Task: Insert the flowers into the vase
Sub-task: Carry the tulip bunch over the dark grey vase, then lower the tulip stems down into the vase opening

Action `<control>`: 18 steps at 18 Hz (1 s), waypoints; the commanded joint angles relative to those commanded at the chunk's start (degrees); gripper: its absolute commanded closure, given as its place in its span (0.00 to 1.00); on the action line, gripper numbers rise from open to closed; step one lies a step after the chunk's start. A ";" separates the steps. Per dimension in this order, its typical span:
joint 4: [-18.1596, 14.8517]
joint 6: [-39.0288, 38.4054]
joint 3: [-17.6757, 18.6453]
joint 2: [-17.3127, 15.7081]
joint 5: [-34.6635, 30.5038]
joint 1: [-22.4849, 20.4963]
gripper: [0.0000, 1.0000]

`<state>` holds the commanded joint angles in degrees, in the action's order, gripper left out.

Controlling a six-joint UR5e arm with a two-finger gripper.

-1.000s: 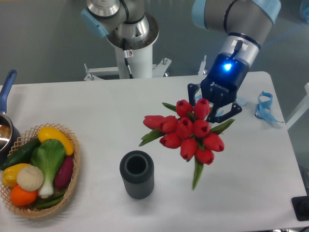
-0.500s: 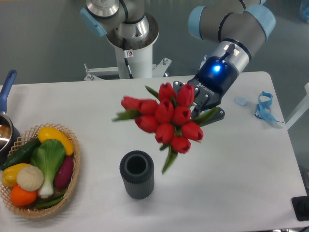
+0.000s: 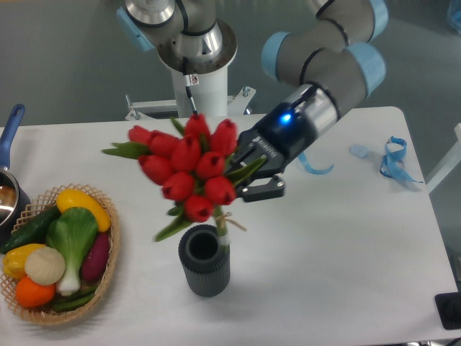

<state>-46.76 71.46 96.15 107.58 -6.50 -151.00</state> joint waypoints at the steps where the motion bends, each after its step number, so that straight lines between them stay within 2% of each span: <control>1: 0.00 -0.09 0.18 -0.09 0.00 0.00 0.87; 10: 0.09 0.79 3.51 0.97 -0.18 0.09 0.87; 18: 0.09 1.14 5.36 5.27 -0.26 -0.09 0.87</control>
<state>-46.67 72.60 101.51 112.85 -6.77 -151.08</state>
